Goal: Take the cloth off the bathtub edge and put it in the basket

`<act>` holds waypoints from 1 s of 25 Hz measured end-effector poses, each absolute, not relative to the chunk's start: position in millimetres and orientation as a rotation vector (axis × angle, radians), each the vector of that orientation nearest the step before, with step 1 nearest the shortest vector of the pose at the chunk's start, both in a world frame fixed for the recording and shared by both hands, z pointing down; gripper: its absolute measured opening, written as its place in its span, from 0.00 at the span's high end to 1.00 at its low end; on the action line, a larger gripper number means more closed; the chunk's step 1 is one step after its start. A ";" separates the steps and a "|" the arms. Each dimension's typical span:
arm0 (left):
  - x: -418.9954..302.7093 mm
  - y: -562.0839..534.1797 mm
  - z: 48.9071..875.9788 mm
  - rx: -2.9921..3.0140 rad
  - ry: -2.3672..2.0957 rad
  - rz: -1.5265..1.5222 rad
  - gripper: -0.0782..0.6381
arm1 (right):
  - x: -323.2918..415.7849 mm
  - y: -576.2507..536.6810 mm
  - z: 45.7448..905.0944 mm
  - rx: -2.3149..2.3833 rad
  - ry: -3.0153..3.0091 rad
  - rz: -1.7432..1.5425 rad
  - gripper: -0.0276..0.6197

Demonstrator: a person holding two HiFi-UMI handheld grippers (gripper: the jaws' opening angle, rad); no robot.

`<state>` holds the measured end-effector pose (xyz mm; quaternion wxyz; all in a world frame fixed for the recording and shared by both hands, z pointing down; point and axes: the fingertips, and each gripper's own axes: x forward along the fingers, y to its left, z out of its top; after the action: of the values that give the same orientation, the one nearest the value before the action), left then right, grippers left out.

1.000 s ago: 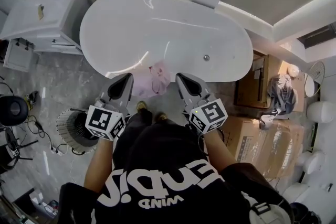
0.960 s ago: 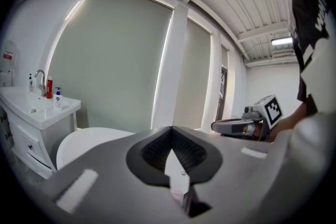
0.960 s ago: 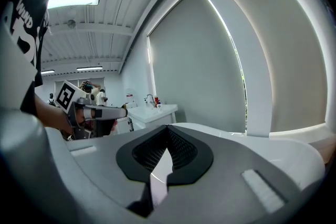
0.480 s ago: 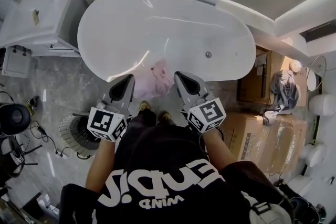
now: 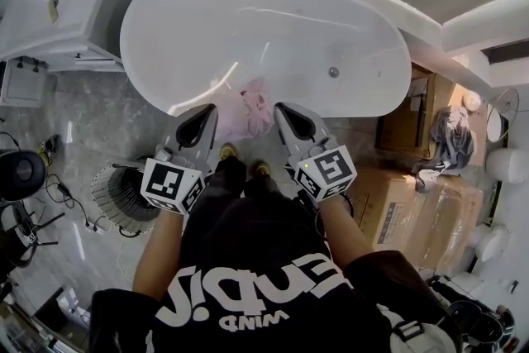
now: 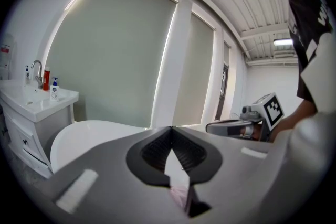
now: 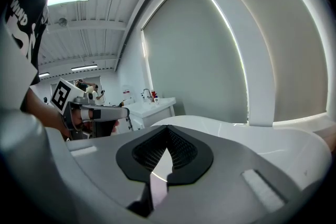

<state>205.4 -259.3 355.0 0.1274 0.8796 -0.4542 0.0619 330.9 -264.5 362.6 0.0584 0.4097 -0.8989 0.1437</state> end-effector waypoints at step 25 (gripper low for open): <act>231.3 -255.5 515.9 2.488 -1.192 0.283 0.90 | 337.4 -253.2 483.9 1.191 -2.625 0.556 0.95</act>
<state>231.3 -255.5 515.9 0.1834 0.8820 -0.4225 0.1003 337.4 -253.2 483.9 0.1028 0.4036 -0.8894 0.1883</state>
